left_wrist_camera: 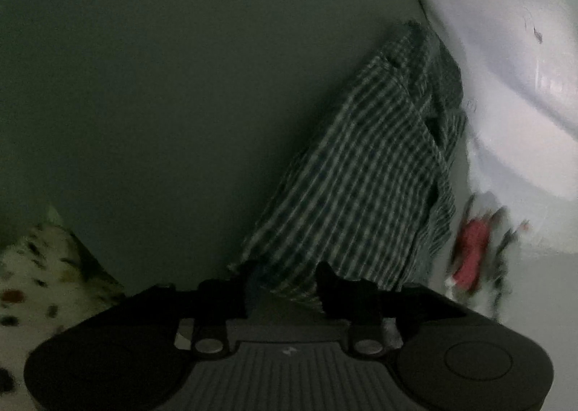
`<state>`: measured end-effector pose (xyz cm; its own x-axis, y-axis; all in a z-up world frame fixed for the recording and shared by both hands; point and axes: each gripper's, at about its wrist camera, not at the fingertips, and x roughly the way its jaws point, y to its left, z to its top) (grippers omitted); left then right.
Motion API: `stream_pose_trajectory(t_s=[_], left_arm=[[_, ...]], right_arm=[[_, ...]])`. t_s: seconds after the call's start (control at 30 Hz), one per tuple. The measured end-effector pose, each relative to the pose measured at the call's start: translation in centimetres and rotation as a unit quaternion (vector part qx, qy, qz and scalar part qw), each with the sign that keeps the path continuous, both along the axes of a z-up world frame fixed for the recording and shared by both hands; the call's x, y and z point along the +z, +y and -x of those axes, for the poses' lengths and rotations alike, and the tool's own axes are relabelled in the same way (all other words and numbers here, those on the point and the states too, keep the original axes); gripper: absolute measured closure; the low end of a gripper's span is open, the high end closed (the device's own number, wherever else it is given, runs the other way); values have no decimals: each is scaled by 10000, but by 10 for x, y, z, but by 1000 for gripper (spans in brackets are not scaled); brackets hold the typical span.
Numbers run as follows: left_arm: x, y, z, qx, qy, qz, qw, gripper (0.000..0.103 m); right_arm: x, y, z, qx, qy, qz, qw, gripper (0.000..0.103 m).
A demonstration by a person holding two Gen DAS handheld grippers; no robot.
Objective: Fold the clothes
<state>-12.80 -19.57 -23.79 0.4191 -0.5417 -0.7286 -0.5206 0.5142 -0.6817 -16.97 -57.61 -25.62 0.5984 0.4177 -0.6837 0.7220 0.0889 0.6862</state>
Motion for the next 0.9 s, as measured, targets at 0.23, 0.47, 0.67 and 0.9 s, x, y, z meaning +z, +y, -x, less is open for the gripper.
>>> stream_pose_trajectory(t_s=[0.23, 0.47, 0.67, 0.9], left_arm=[[-15, -10, 6, 746, -614, 262, 9950, 34], [-21, -20, 5, 1618, -749, 474, 9828, 38], [-38, -12, 4, 1789, -528, 718, 9798, 90], [-14, 11, 26, 1652, -911, 528, 9806, 97]], right_arm=[[-13, 1, -26, 262, -229, -134, 9993, 36], [-10, 19, -48, 712, -510, 307, 9957, 84], [14, 34, -42, 1177, -882, 1045, 9836, 95], [39, 74, -26, 1537, -823, 1680, 9702, 96]])
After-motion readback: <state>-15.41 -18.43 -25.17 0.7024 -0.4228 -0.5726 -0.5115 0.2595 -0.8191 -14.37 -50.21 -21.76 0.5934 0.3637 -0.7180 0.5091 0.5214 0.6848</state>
